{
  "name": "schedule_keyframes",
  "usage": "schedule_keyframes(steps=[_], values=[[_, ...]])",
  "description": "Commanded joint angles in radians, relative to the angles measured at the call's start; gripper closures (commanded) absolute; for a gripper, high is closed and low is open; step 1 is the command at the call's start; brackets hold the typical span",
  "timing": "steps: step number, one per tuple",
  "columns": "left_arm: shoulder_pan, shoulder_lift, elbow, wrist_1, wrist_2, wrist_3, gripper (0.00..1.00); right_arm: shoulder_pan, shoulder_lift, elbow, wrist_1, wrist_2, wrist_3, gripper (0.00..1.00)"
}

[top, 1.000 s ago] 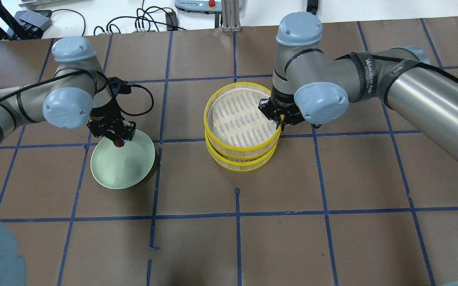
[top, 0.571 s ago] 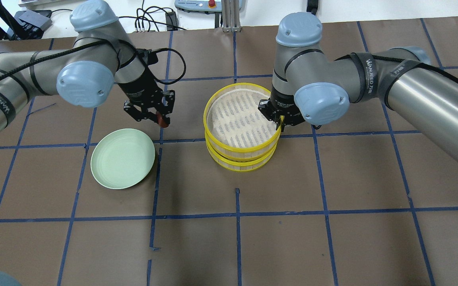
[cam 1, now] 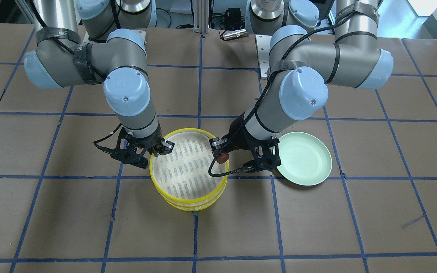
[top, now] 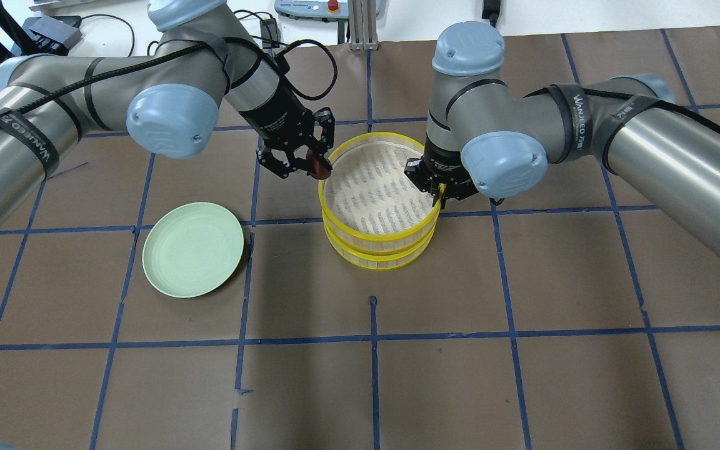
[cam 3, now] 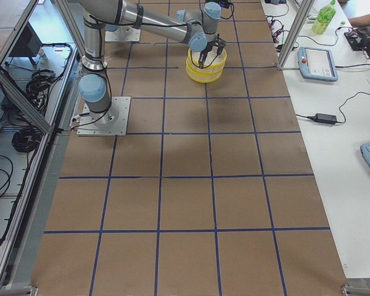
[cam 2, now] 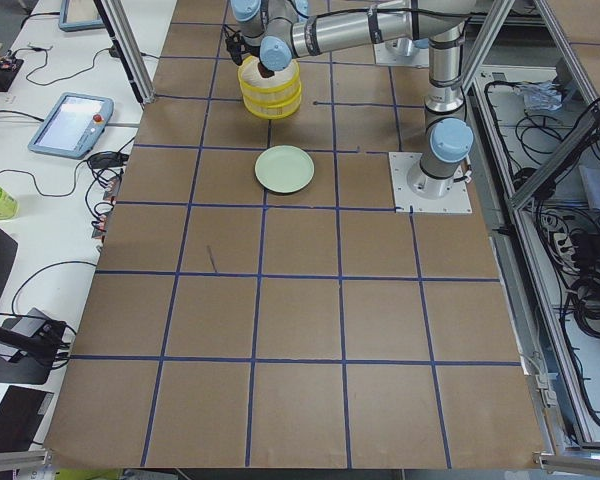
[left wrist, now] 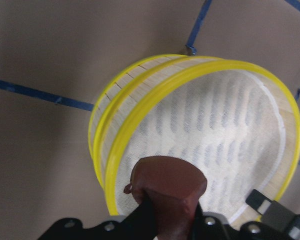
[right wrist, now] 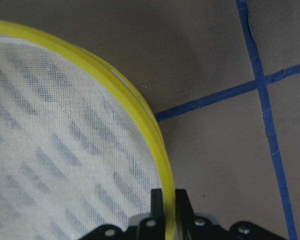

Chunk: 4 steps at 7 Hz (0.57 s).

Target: Stack buns with steamer

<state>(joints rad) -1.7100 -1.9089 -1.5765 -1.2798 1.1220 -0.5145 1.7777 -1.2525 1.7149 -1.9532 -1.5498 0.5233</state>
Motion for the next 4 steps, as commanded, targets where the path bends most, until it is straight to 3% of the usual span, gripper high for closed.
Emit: schedule_keyframes(steps=[1,2,3,4], values=[[-0.002,-0.010,-0.005,0.004,-0.016,-0.012,0.00,0.009,-0.002,-0.001,-0.001,-0.003,-0.008,0.44],[-0.002,-0.012,-0.005,0.004,-0.015,-0.012,0.00,0.005,-0.005,-0.011,0.002,-0.015,-0.044,0.20],[-0.002,-0.001,0.013,0.007,-0.005,-0.010,0.00,-0.021,-0.042,-0.009,0.003,-0.016,-0.111,0.11],[0.006,0.042,0.018,-0.007,0.062,0.014,0.00,-0.073,-0.103,-0.009,0.020,-0.016,-0.181,0.03]])
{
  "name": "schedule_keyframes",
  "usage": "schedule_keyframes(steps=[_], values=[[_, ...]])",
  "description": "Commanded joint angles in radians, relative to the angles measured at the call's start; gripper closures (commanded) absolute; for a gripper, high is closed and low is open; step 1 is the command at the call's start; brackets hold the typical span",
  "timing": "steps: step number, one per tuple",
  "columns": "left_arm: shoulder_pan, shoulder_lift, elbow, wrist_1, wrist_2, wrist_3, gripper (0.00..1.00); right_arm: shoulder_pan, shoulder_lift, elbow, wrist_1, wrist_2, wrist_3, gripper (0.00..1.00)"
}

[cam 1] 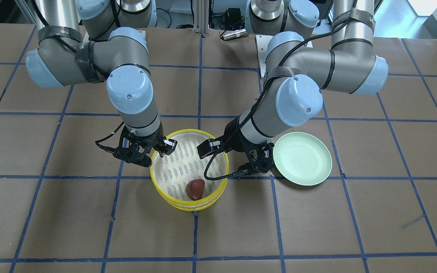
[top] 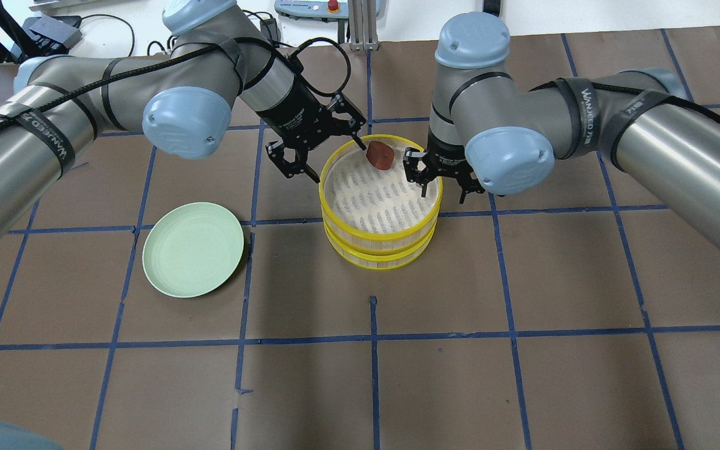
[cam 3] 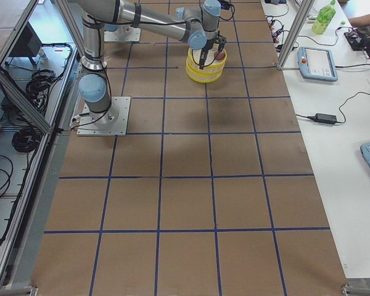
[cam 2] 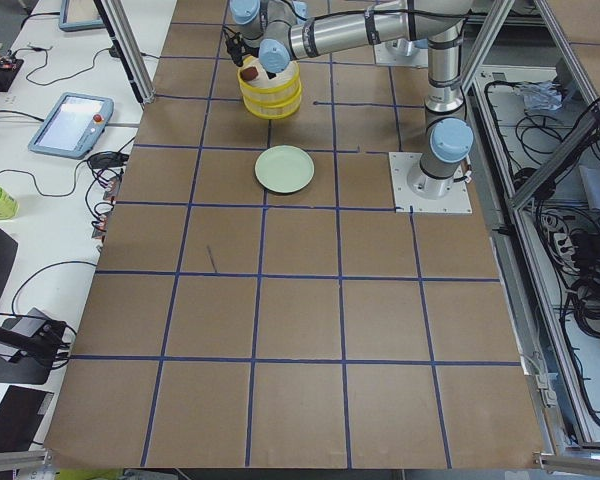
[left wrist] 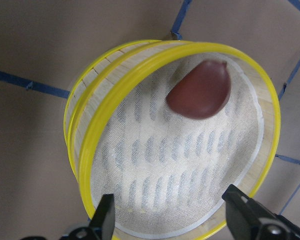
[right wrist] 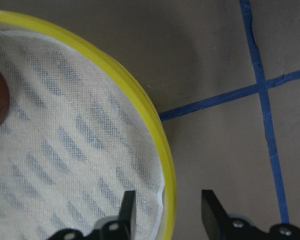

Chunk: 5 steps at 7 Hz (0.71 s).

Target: Stack buns with steamer

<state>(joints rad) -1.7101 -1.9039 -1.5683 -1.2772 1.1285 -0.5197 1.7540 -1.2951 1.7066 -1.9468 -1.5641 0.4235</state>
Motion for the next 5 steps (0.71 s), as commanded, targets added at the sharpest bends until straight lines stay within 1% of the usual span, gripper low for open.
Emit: schedule_keyframes(steps=[1,2,3,4,5], values=[[0.007,0.101,0.011,-0.048,0.183,0.067,0.00,-0.104,-0.126,-0.008,0.087,0.001,-0.162,0.01],[0.007,0.177,0.023,-0.157,0.280,0.161,0.01,-0.135,-0.192,-0.042,0.183,-0.002,-0.230,0.01],[0.007,0.233,0.065,-0.277,0.337,0.221,0.01,-0.146,-0.241,-0.114,0.315,-0.005,-0.299,0.01],[0.003,0.264,0.117,-0.385,0.415,0.262,0.01,-0.148,-0.263,-0.224,0.471,-0.017,-0.314,0.01],[0.007,0.263,0.131,-0.411,0.504,0.346,0.01,-0.148,-0.266,-0.299,0.577,-0.022,-0.334,0.01]])
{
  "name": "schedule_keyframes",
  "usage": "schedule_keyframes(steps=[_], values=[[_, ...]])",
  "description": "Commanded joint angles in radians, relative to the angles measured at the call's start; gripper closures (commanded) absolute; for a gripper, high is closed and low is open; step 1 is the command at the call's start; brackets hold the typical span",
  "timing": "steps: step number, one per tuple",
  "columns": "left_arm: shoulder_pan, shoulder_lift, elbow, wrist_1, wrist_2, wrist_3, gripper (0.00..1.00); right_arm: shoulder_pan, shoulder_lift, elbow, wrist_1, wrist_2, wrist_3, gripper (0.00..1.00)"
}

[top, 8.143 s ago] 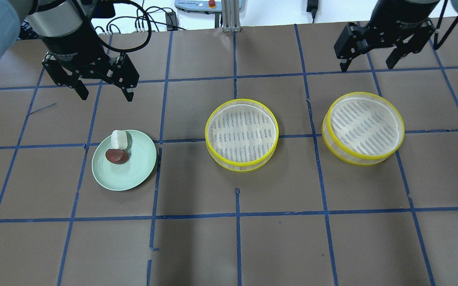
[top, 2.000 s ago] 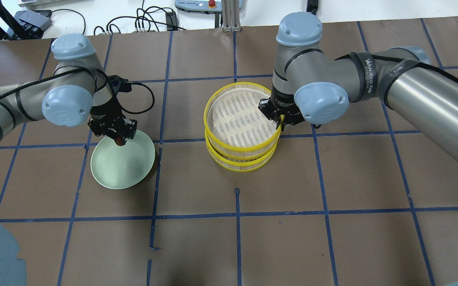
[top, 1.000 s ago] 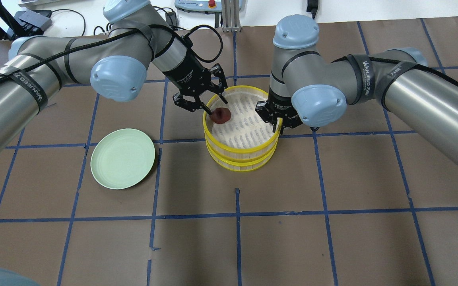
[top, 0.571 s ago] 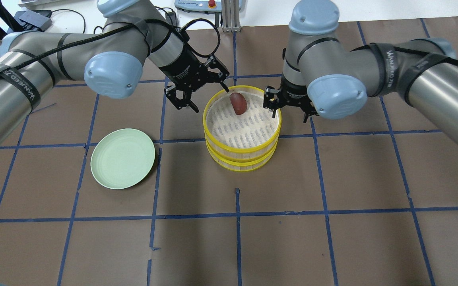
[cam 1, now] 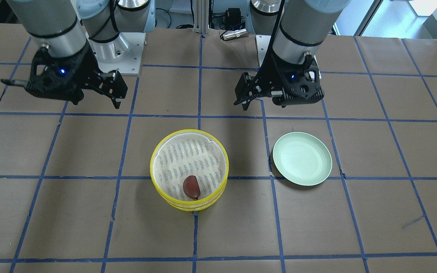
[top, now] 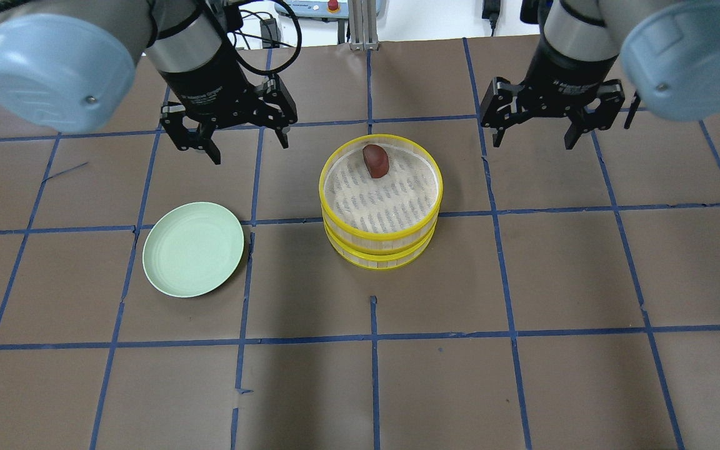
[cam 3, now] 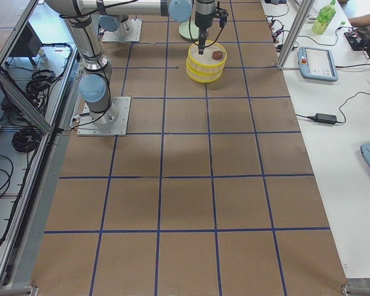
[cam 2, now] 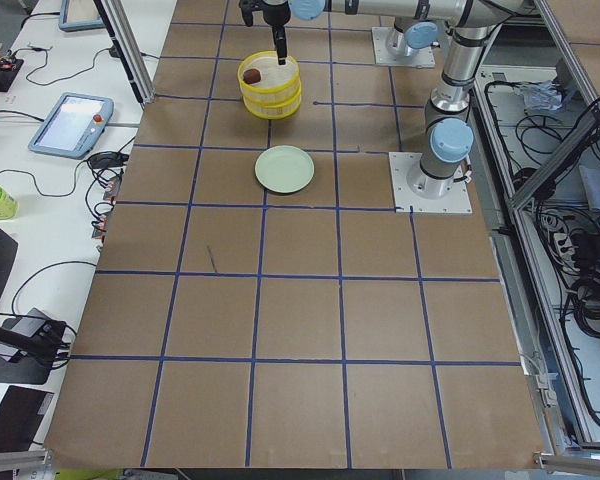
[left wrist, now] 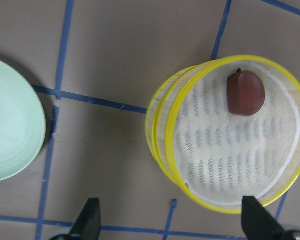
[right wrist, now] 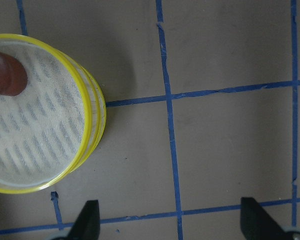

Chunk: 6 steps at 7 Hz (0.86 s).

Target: Stack buns with steamer

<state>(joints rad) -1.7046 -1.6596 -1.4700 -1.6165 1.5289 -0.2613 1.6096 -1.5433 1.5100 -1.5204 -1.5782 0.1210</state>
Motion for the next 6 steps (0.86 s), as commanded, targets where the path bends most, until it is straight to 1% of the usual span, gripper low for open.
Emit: schedule_keyframes(steps=[1,2,3,4,6], values=[[0.003,0.020,0.033,-0.072,0.090,0.115,0.01,-0.005,-0.015,-0.117,0.163,-0.013,-0.067,0.01],[0.005,0.023,0.028,-0.072,0.082,0.119,0.01,-0.010,-0.015,-0.110,0.158,-0.016,-0.164,0.01],[0.010,0.023,0.023,-0.072,0.077,0.119,0.00,-0.013,-0.015,-0.106,0.143,-0.002,-0.178,0.01],[0.028,0.023,0.025,-0.066,0.015,0.119,0.00,-0.016,-0.015,-0.103,0.141,-0.002,-0.176,0.01],[0.054,0.027,0.019,-0.069,0.014,0.122,0.01,-0.016,-0.015,-0.103,0.141,-0.003,-0.176,0.01]])
